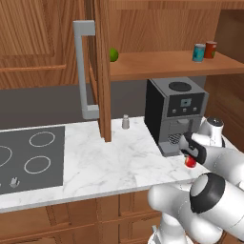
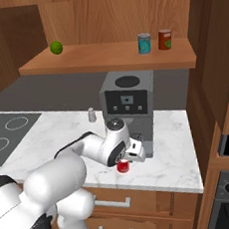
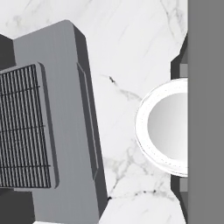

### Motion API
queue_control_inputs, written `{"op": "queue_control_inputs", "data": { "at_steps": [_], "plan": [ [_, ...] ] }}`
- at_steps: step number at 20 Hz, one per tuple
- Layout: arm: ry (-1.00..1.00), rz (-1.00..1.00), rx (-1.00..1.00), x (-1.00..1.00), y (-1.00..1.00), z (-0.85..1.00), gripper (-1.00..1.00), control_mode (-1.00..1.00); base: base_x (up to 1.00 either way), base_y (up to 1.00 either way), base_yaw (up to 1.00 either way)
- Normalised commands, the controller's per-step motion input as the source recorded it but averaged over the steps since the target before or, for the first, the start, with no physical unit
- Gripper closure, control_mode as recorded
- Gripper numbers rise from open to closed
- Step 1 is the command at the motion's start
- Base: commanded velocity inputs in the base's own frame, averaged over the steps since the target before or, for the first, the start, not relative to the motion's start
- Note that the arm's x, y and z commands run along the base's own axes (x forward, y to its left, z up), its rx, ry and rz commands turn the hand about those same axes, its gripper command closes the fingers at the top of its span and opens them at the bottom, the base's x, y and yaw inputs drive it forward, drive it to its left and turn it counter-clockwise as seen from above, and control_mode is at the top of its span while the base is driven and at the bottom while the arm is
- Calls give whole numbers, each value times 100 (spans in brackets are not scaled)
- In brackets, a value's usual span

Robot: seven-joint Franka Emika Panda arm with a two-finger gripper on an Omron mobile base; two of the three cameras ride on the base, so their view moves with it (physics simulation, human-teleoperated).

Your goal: Pick the cans from the counter and place them in their designated side in the cabinet.

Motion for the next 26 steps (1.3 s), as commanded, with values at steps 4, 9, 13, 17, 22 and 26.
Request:
{"op": "queue_control_inputs", "data": {
  "at_steps": [4, 9, 13, 17, 22, 26],
  "plan": [
    [-5, 0, 4, -7, 0, 33, 100, -100, 0, 0, 0],
    [-8, 0, 3, -18, 0, 43, 100, -100, 0, 0, 0],
    [-9, 0, 0, -19, 0, 40, 100, -100, 0, 0, 0],
    [-8, 0, 0, -21, 0, 32, 100, -100, 0, 0, 0],
    [-7, 0, 0, -23, 0, 25, 100, -100, 0, 0, 0],
    [-6, 0, 0, -25, 0, 18, 100, -100, 0, 0, 0]
  ]
}}
